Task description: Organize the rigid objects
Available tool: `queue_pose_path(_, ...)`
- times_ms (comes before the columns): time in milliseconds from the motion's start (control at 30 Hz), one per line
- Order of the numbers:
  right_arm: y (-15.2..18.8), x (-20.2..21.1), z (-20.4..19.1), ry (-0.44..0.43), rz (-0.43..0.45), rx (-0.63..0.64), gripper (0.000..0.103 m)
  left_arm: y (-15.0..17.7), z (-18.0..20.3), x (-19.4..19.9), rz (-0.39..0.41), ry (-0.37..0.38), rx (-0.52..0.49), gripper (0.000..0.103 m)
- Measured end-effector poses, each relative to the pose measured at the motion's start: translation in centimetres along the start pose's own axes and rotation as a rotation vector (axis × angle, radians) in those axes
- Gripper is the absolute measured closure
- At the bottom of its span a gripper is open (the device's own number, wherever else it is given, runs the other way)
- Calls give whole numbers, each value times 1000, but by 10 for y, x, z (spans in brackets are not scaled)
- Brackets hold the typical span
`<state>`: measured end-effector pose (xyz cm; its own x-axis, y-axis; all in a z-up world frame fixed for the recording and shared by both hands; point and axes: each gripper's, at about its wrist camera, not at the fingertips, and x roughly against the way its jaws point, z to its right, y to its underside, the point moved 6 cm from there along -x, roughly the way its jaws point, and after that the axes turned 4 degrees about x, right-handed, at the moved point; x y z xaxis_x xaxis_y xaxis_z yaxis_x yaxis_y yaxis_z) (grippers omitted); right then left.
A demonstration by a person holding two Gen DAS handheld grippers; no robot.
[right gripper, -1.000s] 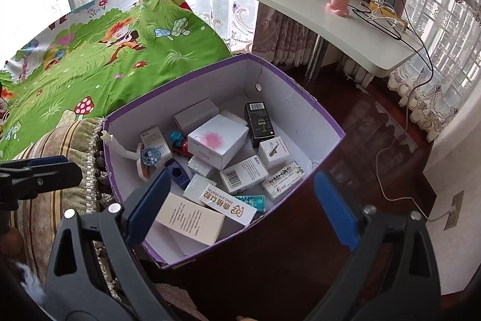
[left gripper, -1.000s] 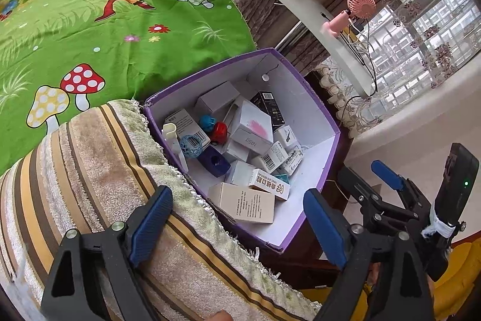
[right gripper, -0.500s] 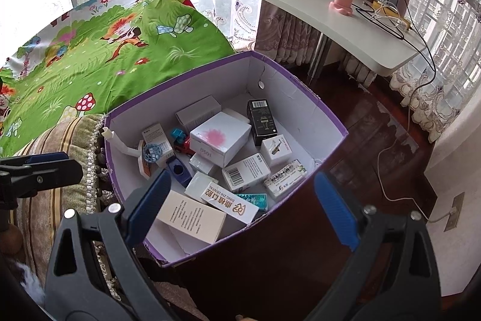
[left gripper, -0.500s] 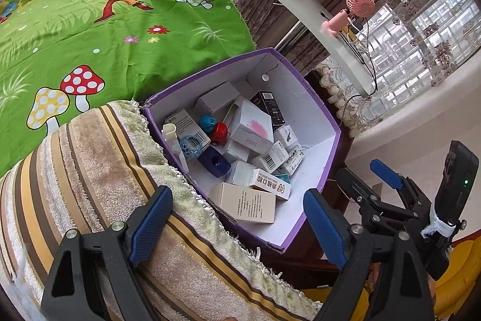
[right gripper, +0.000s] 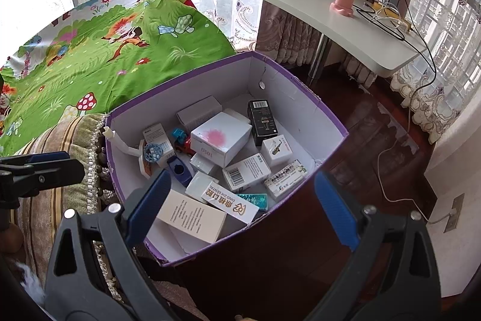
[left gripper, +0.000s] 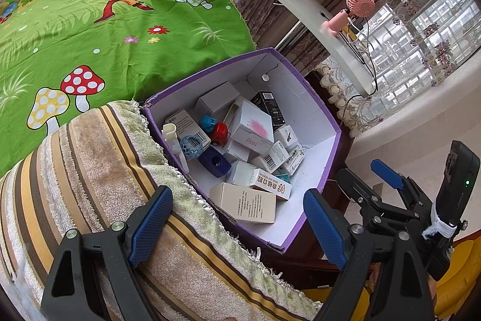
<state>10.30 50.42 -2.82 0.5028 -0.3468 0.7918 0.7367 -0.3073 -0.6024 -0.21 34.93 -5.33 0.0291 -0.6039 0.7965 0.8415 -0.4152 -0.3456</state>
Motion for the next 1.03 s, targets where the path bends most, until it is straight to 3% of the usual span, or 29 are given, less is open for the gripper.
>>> queue_pose_path(700, 1, -1, 0, -3, -3, 0, 6, 0, 0, -1, -2, -1, -2, 13)
queue_pose_path(1033, 3, -2, -2, -5, -4, 0, 6, -1, 3, -3, -6, 12, -27, 8)
